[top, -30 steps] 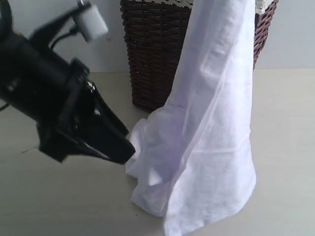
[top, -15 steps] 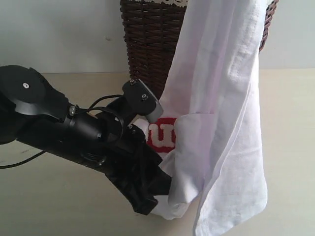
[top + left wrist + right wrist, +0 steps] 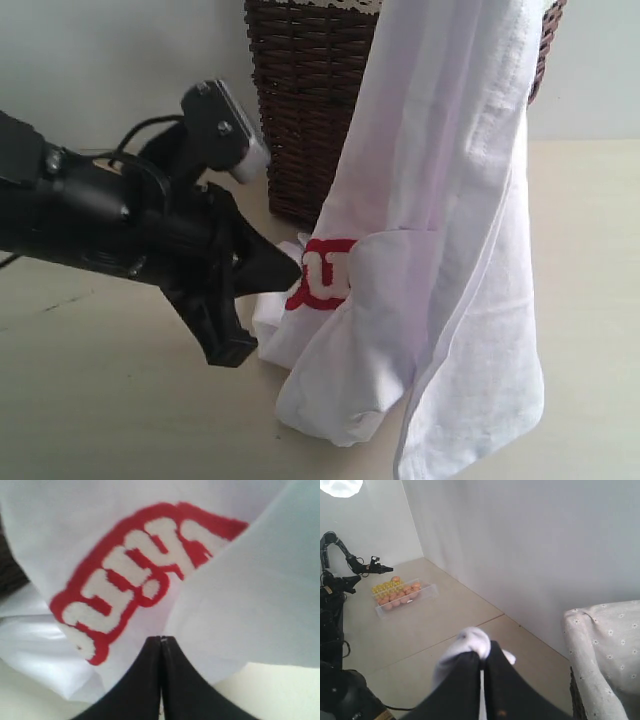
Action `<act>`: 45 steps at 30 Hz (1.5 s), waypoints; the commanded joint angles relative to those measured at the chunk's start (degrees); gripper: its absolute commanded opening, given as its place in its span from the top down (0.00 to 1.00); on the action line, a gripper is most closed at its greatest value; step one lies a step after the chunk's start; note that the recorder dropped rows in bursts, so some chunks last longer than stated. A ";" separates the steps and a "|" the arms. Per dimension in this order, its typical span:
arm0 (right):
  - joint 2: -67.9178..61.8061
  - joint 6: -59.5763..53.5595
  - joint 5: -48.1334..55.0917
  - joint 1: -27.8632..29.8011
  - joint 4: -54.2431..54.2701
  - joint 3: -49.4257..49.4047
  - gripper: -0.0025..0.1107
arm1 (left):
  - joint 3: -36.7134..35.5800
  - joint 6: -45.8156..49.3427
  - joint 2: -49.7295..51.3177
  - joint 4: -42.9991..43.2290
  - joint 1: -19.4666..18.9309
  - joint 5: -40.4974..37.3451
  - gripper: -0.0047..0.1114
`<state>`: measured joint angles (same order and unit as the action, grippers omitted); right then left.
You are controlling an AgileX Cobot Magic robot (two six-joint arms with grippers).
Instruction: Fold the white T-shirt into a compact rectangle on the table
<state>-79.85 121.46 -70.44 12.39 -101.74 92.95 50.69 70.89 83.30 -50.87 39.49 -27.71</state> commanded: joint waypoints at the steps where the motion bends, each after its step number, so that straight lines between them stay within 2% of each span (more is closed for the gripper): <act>1: 0.50 0.06 0.48 0.32 1.80 -0.06 0.98 | 0.13 9.97 -3.71 -9.30 -0.71 -1.01 0.92; 3: 0.50 0.06 0.48 0.32 1.80 -0.06 0.98 | 0.13 18.24 -3.39 -16.17 -0.71 -3.05 0.81; 7: 0.50 0.06 0.48 0.32 1.80 -0.06 0.98 | 0.13 27.36 -2.24 -25.22 -0.71 -7.40 0.44; 8: 0.50 0.06 0.48 0.32 1.80 -0.06 0.98 | 0.13 29.14 -1.92 -26.12 -0.71 -8.68 0.38; 9: 0.50 0.06 0.48 0.32 1.80 -0.06 0.98 | 0.13 30.29 -1.40 -26.42 -0.71 -10.00 0.37; 13: 0.50 0.06 0.48 0.32 1.80 -0.06 0.98 | 0.13 32.35 0.70 -30.76 -0.71 -11.86 0.52; 18: 0.50 0.06 0.48 0.32 1.80 -0.06 0.98 | 0.13 40.53 3.43 -39.76 -0.71 -16.63 0.55; 20: 0.50 0.06 0.48 0.32 1.80 -0.06 0.98 | 0.13 43.35 4.82 -42.31 -0.71 -18.67 0.59; 23: 0.50 0.06 0.48 0.32 1.80 -0.06 0.98 | 0.13 42.91 5.91 -41.72 -0.71 -17.19 0.81; 24: 0.50 0.06 0.48 0.32 1.80 -0.06 0.98 | 0.13 42.21 5.91 -40.57 -0.71 -16.04 0.92; 25: 0.50 0.06 0.48 0.32 1.80 -0.06 0.98 | 0.13 41.69 5.91 -39.25 -0.95 -15.31 0.95; 28: 0.50 0.06 0.48 0.32 1.80 -0.06 0.98 | 0.13 40.59 5.63 -37.68 -1.86 -15.19 0.96; 33: 0.50 0.06 0.48 1.30 1.80 -0.06 0.98 | 0.13 37.97 2.00 -34.09 -5.77 -12.79 0.96; 41: 0.50 0.06 0.48 5.99 1.80 -0.06 0.98 | 0.13 30.17 -10.21 -22.98 -16.60 -6.49 0.96; 45: 0.50 0.06 0.48 6.75 1.80 -0.40 0.98 | 0.13 24.22 -17.18 -14.69 -21.56 -0.01 0.96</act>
<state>-79.85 121.46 -70.54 18.69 -101.74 92.95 50.69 99.85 70.54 -70.73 20.78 -32.09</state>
